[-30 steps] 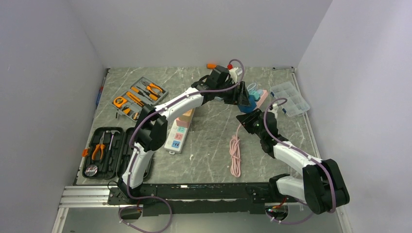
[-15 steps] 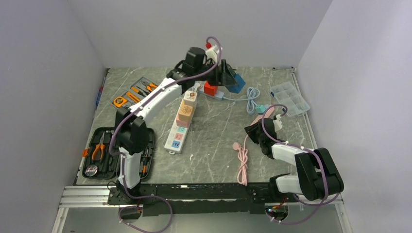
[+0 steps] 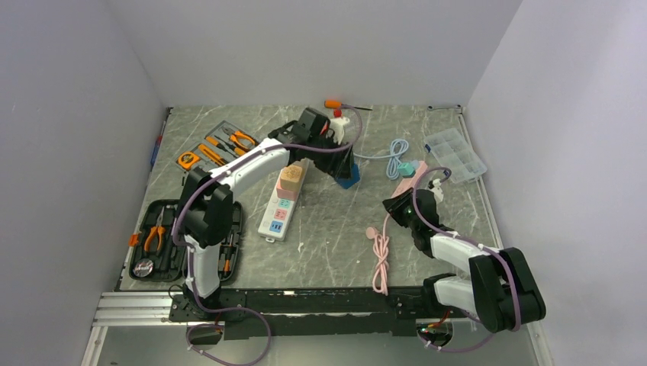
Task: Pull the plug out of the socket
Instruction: Place the plug at the center of the board.
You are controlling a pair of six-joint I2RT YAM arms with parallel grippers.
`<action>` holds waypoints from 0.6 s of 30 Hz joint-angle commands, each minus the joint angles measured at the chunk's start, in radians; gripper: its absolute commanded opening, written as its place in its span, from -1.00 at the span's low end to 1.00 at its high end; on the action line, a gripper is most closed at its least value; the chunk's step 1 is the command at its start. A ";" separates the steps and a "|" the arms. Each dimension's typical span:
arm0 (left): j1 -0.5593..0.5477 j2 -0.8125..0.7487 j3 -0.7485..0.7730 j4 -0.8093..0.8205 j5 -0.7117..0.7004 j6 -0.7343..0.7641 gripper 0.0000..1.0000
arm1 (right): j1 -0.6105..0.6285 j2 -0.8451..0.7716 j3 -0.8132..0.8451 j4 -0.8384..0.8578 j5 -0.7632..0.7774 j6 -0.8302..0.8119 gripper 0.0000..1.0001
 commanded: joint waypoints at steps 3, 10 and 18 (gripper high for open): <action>-0.042 0.005 -0.002 -0.120 -0.120 0.357 -1.00 | 0.001 -0.062 -0.031 0.148 -0.140 -0.103 -1.00; -0.091 0.037 -0.058 -0.131 -0.184 0.499 -0.95 | -0.001 -0.110 -0.036 0.165 -0.186 -0.182 -1.00; -0.107 0.075 -0.096 -0.126 -0.212 0.583 -0.59 | 0.000 -0.127 -0.063 0.238 -0.228 -0.233 -1.00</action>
